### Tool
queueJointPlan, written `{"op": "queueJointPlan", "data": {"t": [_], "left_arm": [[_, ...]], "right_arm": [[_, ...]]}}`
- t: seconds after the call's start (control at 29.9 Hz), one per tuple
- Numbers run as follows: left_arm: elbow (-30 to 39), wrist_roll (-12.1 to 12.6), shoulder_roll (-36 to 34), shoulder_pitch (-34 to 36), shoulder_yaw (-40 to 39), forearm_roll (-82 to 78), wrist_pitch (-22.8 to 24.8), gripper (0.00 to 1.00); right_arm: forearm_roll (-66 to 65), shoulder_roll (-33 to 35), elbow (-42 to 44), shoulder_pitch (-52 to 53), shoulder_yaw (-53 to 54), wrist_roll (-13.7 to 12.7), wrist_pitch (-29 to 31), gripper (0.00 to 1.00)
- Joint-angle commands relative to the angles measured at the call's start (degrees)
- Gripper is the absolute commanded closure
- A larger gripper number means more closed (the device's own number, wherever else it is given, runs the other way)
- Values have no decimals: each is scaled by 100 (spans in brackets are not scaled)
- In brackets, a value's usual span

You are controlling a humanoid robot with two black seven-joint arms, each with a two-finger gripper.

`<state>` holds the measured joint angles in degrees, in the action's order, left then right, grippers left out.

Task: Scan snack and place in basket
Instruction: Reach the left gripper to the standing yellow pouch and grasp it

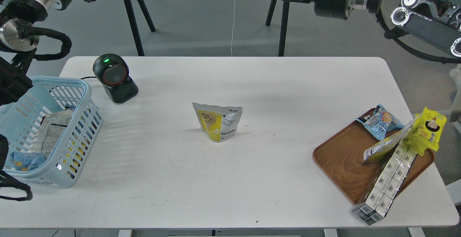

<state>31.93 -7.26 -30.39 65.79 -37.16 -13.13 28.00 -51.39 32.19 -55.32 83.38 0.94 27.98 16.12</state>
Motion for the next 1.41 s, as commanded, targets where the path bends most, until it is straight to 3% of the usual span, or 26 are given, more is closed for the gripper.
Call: {"op": "queueJointPlan", "data": {"t": [0.0,0.13,0.23,0.4,0.7,0.8,0.97,1.2,1.37], "left_arm": [[602,-30,-177,127,-2,-1084,0,9],[1218,-30,-257,198,-2,-2261,0,9],[1884,-83,-283,198,-11,-3307,0,9],[3080,-469,-309,136,-2,-4906,0,12],[4910,-698,-222,-145,270,-7790,0,14],[5016,-847,-178,-154,665,-8537,0,17],[5008,-1164,217,-163,1342,-9882,0,17],[4648,-1322,280,-338,2484,-11187,0,18],[4033,-1322,376,-391,2635,-11187,-189,18]], "right_arm": [[1162,24,468,-453,151,2,40,1],[2464,15,1144,-743,204,2,110,1],[3360,-2,1576,-858,406,2,600,1],[4706,-72,2244,-1279,722,2,1015,1],[6211,-292,2772,-2289,1900,2,1188,1],[6220,-581,3062,-2563,2225,2,1188,1],[6246,-749,3010,-2791,2734,-293,1188,1],[6246,-872,2825,-2906,3070,-267,1188,1],[6237,-881,2667,-2915,3078,-258,1188,1]]}}
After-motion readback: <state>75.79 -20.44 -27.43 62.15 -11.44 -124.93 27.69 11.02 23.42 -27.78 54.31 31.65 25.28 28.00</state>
